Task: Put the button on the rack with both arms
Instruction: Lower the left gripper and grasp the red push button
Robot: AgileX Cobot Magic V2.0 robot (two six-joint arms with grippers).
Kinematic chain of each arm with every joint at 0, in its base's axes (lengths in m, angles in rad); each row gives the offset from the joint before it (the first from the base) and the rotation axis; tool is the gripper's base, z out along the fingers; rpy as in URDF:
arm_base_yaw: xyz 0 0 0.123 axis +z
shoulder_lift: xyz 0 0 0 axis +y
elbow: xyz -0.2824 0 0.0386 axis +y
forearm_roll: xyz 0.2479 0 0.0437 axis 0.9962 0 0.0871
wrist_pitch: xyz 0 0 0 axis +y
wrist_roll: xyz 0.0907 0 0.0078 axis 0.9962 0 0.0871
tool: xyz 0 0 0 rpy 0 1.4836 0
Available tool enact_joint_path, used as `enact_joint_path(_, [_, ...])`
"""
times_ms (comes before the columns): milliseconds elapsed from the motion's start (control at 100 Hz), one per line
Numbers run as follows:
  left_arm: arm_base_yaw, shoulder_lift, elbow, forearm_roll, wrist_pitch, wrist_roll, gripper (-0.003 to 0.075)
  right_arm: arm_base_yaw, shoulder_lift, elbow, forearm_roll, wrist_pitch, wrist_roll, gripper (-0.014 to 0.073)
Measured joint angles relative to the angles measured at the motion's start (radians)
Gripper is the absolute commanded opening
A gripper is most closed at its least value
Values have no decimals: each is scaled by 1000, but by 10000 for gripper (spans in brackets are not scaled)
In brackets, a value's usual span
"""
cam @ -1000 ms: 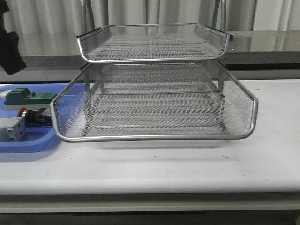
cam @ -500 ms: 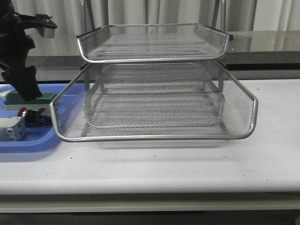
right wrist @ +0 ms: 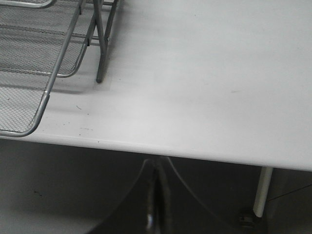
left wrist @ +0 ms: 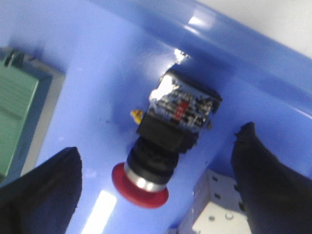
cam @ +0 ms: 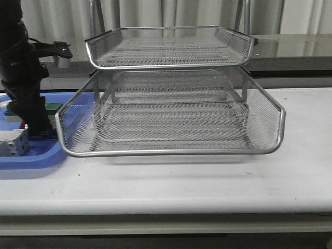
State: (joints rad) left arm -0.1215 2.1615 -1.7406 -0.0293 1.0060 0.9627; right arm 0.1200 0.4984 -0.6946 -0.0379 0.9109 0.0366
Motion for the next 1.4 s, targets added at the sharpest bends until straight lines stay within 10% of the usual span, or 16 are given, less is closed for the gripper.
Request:
enact_joint_path(590, [-2,50,0,-2,-52,15,587,0,0,0,0,0,0,-68])
enact_joint_path(1110, [-2,50,-2,-7,-54,15,125,0,0,0,0,0,0,-68])
enact_joint_path(1400, [-2,50,-10,-7,-36,15,4,0,0,0,0,0,0,-68])
